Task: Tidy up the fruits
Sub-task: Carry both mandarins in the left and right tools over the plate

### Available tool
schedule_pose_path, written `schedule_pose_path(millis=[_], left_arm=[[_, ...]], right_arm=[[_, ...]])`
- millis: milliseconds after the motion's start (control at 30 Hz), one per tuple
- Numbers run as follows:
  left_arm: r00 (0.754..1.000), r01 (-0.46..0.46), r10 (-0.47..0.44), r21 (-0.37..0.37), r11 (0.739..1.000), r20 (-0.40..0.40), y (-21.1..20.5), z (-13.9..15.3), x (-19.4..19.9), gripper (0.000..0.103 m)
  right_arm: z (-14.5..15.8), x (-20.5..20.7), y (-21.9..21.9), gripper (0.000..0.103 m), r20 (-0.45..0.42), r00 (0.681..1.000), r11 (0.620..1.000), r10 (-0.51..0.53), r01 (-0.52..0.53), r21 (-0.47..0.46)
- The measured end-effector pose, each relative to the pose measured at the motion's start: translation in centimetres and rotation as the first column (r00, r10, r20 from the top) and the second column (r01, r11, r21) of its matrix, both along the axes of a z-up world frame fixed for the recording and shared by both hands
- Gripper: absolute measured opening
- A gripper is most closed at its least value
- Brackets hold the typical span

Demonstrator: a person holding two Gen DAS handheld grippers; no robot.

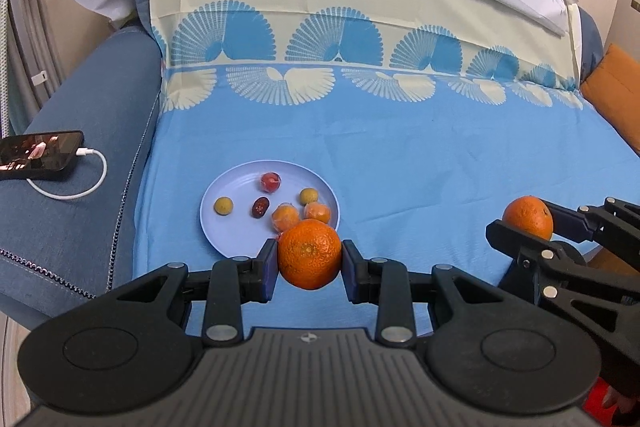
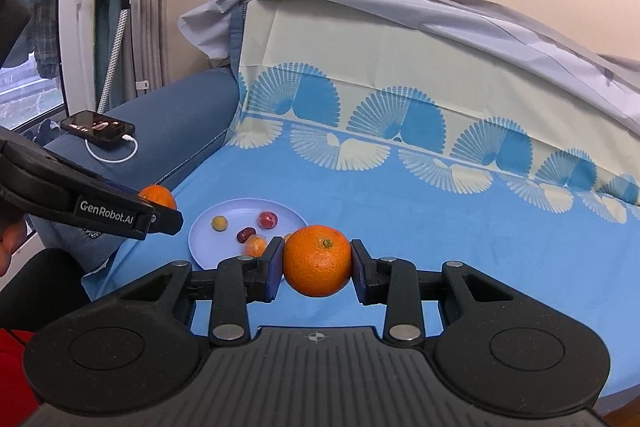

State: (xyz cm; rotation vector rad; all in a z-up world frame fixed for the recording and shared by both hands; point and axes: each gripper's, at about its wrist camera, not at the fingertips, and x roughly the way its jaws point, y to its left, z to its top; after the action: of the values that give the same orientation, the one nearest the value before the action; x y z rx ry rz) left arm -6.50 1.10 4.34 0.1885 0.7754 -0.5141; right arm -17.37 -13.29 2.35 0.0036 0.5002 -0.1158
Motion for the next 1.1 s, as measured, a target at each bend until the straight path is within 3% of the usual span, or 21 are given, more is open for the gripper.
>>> schedule_pose_path(millis=[567,1100], left_arm=[[1.0,-0.023,0.023,-0.001,1.0,0.007,0.4,0.3,-0.3,0.036],[0.998,-0.06,0.061,0.015,0.998,-0.02,1.0,-0.8,1.8,0.036]], right_arm=[[-0.2,0.0,-0.4,0.036,-0.008,1.0,1.0,0.015,-0.015,0.009],[-1.6,2.3,-0.9,0.036,-0.073,0.996,0.999,0.046,-0.044,0.03]])
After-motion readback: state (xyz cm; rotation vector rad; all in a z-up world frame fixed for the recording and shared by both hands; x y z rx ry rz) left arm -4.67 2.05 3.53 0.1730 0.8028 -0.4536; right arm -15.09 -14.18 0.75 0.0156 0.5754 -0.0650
